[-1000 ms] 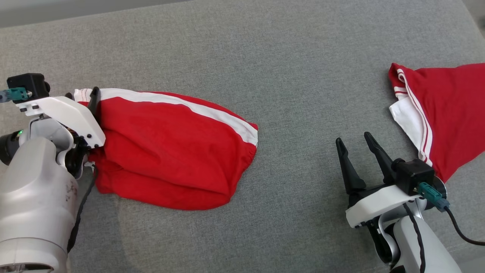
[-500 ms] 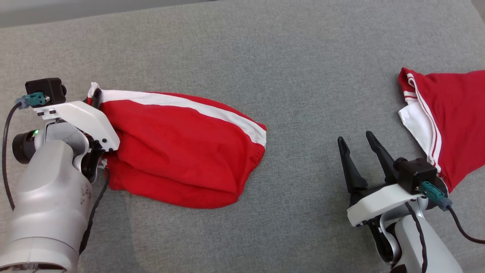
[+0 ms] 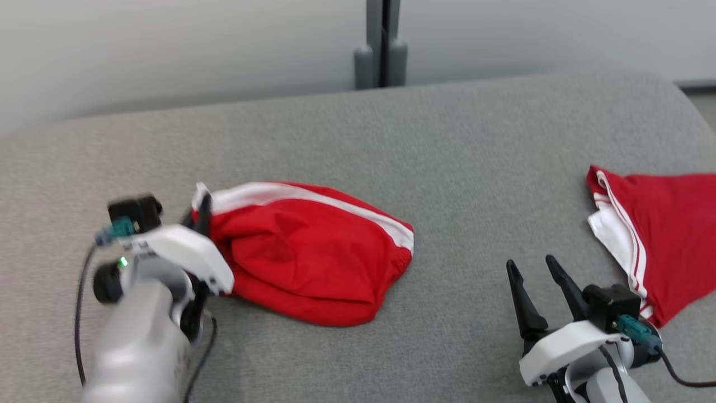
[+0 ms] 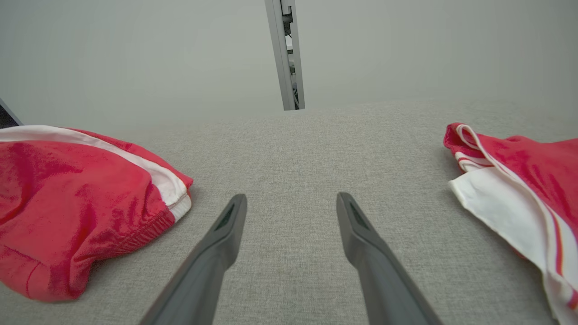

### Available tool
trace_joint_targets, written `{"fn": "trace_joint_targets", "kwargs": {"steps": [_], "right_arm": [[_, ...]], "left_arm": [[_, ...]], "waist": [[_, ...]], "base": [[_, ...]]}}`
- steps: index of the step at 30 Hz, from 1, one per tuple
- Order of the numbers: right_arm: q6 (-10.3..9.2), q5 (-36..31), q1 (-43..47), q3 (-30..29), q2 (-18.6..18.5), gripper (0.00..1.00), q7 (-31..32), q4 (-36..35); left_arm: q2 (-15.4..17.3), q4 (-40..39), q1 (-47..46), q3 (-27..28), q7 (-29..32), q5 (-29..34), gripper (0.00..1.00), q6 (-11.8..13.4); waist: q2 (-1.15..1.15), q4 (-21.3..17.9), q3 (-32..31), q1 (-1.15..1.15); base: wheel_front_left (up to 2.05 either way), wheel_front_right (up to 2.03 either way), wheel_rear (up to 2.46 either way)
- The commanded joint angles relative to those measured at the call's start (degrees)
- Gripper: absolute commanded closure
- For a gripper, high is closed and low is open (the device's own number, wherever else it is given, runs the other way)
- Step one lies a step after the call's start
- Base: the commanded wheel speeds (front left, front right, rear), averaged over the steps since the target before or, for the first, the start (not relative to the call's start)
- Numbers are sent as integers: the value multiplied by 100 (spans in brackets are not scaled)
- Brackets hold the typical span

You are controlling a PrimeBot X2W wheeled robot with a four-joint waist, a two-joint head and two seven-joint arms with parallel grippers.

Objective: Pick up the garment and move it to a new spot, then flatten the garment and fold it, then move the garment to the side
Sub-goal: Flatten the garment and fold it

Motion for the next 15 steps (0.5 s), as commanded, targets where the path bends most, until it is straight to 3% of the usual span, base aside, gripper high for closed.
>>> {"fn": "trace_joint_targets", "kwargs": {"steps": [1, 9, 15], "right_arm": [[-1, 38, 107, -2, -36, 0, -28, 34], [-1, 70, 299, 35, -37, 0, -28, 104], [-1, -27, 313, 80, -36, 0, -28, 109]], "left_arm": [[-2, -121, 311, -79, -24, -169, 100, 0], [58, -526, 1612, -206, 23, -720, 100, 0], [245, -715, 2040, -220, -168, -758, 97, 28]], "waist": [[0, 277, -438, 0], [0, 443, -744, 0], [0, 421, -679, 0]], "base": [[0, 0, 0], [0, 0, 0], [0, 0, 0]]}}
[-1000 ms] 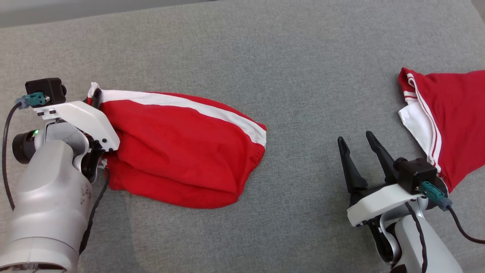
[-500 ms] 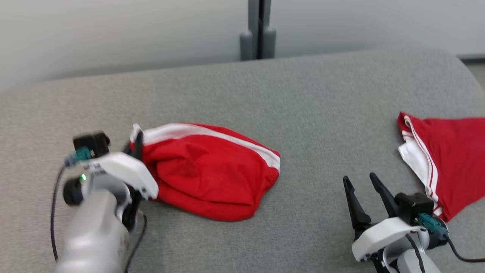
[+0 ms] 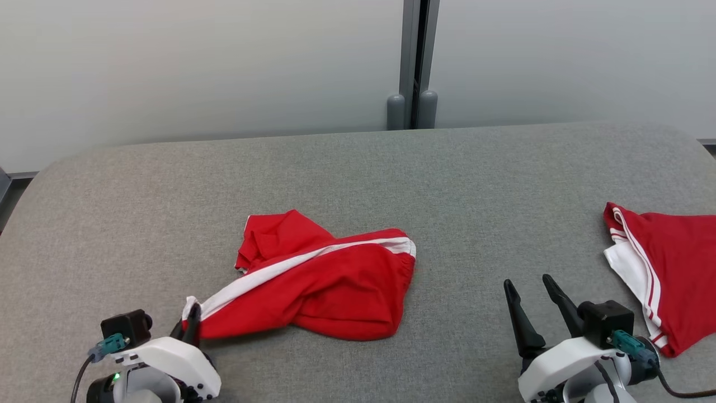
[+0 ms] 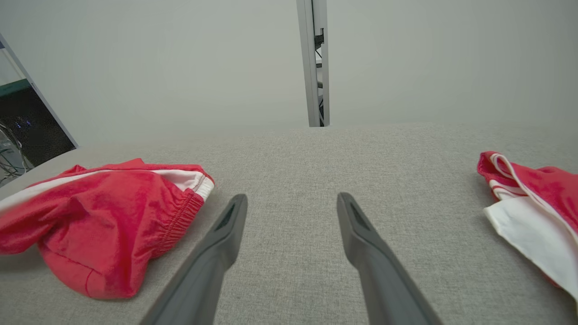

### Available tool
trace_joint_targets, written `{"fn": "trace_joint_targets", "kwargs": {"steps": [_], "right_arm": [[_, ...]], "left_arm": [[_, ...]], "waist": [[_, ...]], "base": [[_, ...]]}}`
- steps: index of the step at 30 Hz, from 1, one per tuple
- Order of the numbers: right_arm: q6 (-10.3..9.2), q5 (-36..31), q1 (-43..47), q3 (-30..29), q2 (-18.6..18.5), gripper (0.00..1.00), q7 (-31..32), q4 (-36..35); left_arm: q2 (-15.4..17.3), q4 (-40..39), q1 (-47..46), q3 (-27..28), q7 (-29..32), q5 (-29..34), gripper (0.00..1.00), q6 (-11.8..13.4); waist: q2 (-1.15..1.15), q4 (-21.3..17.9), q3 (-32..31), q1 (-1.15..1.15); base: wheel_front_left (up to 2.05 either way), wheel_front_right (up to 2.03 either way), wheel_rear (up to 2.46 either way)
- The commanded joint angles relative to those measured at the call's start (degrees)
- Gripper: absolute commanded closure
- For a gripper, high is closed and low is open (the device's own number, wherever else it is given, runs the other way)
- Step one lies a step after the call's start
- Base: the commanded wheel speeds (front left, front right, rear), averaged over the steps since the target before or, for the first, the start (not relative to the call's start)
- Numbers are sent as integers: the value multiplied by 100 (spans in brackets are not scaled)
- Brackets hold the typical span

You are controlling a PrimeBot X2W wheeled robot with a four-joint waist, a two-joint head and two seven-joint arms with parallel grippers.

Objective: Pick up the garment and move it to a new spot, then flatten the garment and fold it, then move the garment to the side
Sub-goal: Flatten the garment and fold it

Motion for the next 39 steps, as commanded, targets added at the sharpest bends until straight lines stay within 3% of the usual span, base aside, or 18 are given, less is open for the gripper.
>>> {"fn": "trace_joint_targets", "kwargs": {"steps": [1, 2, 3, 4, 8, 12, 22, 30, 34, 36, 38, 39], "right_arm": [[0, -34, 55, 10, -35, 0, -28, -1], [0, -44, 34, 29, -35, 0, -28, 8], [0, -47, 16, 51, -34, 0, -28, 17], [0, -60, -3, 59, -37, 0, -28, 22], [0, -62, -81, 150, -33, 0, -28, 38], [0, -1, -177, 288, -33, 0, -28, 48], [0, 360, -719, 405, -35, 0, -28, 439], [0, 783, -1251, 296, -39, 0, -27, 1227], [0, 1178, -1444, 245, -41, 0, -27, 1626], [0, 1294, -1562, 296, -34, 21, -28, 1790], [0, 1370, -1625, 309, -38, 99, -28, 1820], [0, 1300, -1641, 322, -39, 100, -27, 1801]], "left_arm": [[65, -31, 21, 26, -43, 30, 97, 28], [101, -43, 64, -21, -77, 122, 68, 32], [128, -64, 91, -35, -114, 168, 19, 89], [127, -102, 96, 33, -147, 149, 0, 155], [237, -563, 199, 275, -179, 438, 0, 563], [159, -1239, 552, 551, -178, 819, 0, 759], [-238, -2007, 883, 662, -181, 1502, 0, 558], [-319, -2116, 760, 723, -175, 1766, 0, 404], [-338, -2171, 719, 766, -175, 1806, 0, 377], [-343, -2194, 700, 773, -175, 1808, 0, 358], [-343, -2225, 715, 785, -175, 1803, 0, 354], [-343, -2246, 729, 793, -176, 1760, 0, 359]], "waist": [[0, -5, 33, 0], [0, -17, 62, 0], [0, -31, 93, 0], [0, -35, 118, 0], [0, -60, 192, 0], [0, -3, 244, 0], [0, 775, 570, 0], [0, 1440, 809, 0], [0, 1588, 917, 0], [0, 1631, 966, 0], [0, 1639, 990, 0], [0, 1622, 993, 0]], "base": [[0, 0, 0], [0, 0, 0], [0, 0, 0], [0, 0, 0], [0, 0, 0], [0, 0, 0], [0, 0, 0], [0, 0, 0], [0, 0, 0], [0, 0, 0], [0, 0, 0], [0, 0, 0]]}}
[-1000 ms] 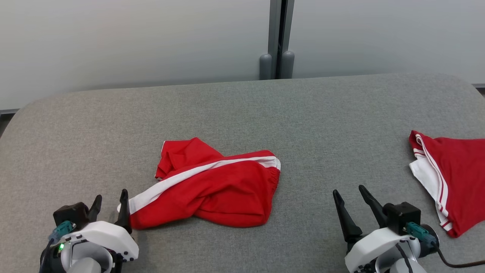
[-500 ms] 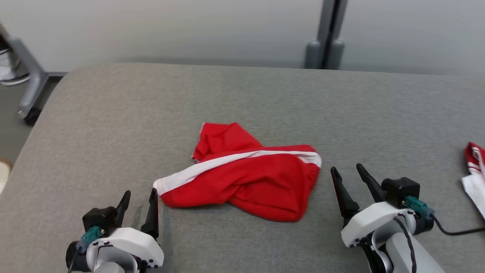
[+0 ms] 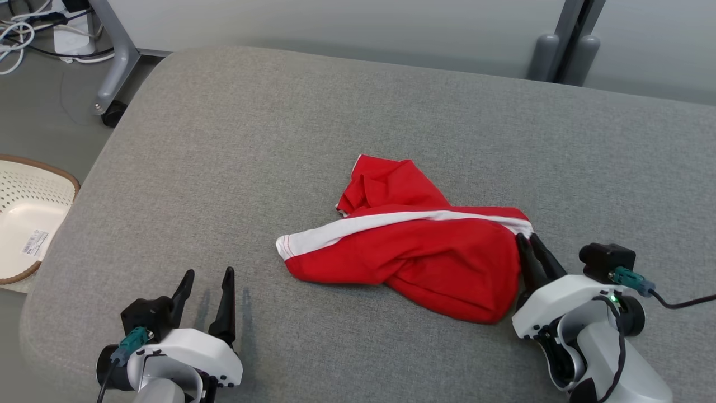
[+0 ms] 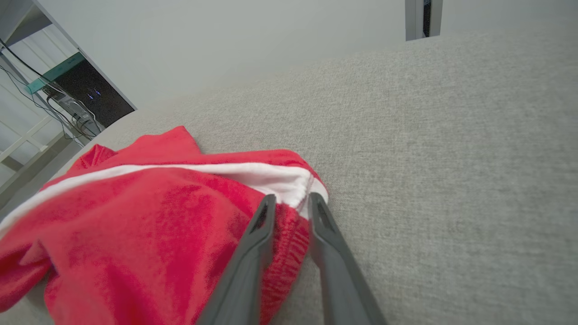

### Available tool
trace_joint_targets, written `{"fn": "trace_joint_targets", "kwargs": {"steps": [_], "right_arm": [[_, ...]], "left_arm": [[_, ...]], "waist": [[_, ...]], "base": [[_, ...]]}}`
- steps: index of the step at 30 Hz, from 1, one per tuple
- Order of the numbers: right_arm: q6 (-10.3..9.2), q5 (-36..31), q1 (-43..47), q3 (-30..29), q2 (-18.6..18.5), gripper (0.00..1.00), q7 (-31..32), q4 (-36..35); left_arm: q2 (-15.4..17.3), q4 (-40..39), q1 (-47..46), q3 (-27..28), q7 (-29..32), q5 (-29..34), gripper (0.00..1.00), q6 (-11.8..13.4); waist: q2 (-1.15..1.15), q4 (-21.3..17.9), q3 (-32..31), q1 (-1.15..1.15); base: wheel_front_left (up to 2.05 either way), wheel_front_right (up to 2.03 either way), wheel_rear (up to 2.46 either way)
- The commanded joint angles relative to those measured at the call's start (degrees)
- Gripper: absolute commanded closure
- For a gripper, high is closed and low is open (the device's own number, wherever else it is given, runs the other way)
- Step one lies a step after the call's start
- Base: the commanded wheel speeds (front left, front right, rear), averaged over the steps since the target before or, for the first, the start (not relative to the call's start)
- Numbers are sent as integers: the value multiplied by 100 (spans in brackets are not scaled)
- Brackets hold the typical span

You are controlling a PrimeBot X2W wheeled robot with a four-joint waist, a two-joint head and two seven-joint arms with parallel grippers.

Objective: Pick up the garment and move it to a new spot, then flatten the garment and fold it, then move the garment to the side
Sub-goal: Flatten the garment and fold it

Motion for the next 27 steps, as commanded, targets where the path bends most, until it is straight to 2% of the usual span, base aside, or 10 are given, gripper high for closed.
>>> {"fn": "trace_joint_targets", "kwargs": {"steps": [1, 6, 17, 22, 23, 24, 25, 27], "right_arm": [[0, -25, -52, 6, -45, 100, -27, -61], [0, -138, 51, -52, -45, 100, -27, -355], [0, -1178, 880, -183, -106, 100, -28, -1696], [-1, -1529, 1388, -26, -205, 100, -28, -1751], [-1, -1592, 1490, 15, -217, 85, -28, -1660], [-1, -1639, 1575, 39, -222, 53, -28, -1564], [-1, -1633, 1603, -11, -211, 0, -28, -1541], [-1, -1686, 1657, -137, -179, 0, -28, -1576]], "left_arm": [[16, -62, -44, 33, -9, -68, 0, 2], [21, -64, 58, -21, -9, -147, 0, 26], [22, 4, 340, -230, -9, -354, 0, 85], [21, 86, 507, -262, -8, -415, 0, 153], [21, 105, 545, -260, -8, -426, 0, 172], [20, 103, 576, -251, -8, -435, 0, 198], [21, 97, 611, -227, -9, -432, 0, 195], [21, 66, 685, -144, -8, -368, 0, 235]], "waist": [[0, -36, 8, 0], [0, -226, -127, 0], [0, -1006, -699, 0], [0, -1252, -857, 0], [0, -1292, -877, 0], [0, -1330, -897, 0], [0, -1364, -914, 0], [0, -1433, -946, 0]], "base": [[0, 0, 0], [0, 0, 0], [0, 0, 0], [0, 0, 0], [0, 0, 0], [0, 0, 0], [0, 0, 0], [0, 0, 0]]}}
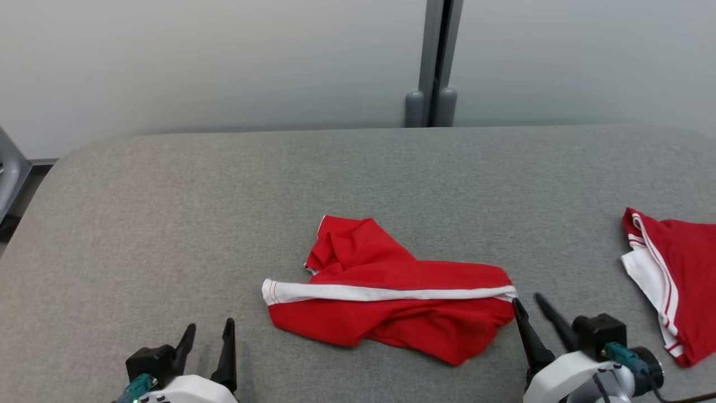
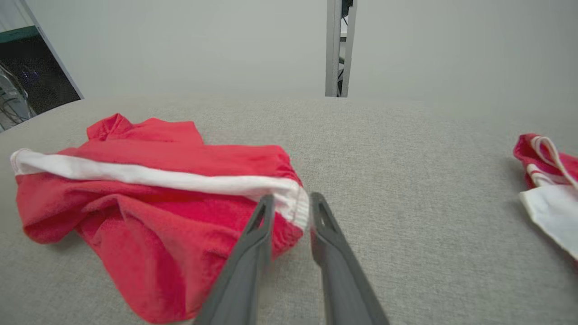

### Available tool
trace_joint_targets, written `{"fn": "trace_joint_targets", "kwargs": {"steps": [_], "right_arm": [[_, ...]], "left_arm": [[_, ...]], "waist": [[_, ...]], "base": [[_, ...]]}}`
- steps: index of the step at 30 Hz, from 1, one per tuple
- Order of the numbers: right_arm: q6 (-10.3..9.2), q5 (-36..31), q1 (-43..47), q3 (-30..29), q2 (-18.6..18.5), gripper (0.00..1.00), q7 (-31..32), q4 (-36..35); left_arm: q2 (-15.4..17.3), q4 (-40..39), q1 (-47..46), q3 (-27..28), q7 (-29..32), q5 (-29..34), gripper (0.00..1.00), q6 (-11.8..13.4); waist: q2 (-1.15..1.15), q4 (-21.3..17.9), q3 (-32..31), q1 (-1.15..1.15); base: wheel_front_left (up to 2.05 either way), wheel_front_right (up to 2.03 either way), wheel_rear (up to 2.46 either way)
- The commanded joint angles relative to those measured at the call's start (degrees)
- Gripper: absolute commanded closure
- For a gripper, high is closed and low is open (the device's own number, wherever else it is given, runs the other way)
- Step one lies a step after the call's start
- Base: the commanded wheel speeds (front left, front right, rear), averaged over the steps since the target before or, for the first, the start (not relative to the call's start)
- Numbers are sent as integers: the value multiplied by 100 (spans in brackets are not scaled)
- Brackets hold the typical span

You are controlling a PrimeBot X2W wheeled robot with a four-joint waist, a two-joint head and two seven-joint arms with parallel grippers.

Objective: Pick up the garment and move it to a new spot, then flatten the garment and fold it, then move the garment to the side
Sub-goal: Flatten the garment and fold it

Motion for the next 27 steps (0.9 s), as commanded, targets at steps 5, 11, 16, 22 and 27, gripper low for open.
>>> {"fn": "trace_joint_targets", "kwargs": {"steps": [5, 11, 16, 22, 27], "right_arm": [[-2, -169, 91, -381, 65, 0, -28, -384], [-2, -287, 109, -588, 110, 0, -28, -574], [-2, -248, 174, -620, 119, 0, -28, -631], [-2, -143, 166, -548, 119, 0, -28, -641], [-2, -131, 173, -645, 116, 0, -27, -580]], "left_arm": [[29, -262, 216, 296, -8, 314, 0, 110], [29, -621, 364, 509, -8, 610, 0, 180], [29, -710, 445, 497, -8, 659, 0, 174], [28, -726, 442, 468, -8, 652, 0, 196], [28, -720, 416, 458, -8, 643, 0, 218]], "waist": [[0, -192, -81, 0], [0, -207, -131, 0], [0, -184, -164, 0], [0, -178, -148, 0], [0, -188, -123, 0]], "base": [[0, 0, 0], [0, 0, 0], [0, 0, 0], [0, 0, 0], [0, 0, 0]]}}
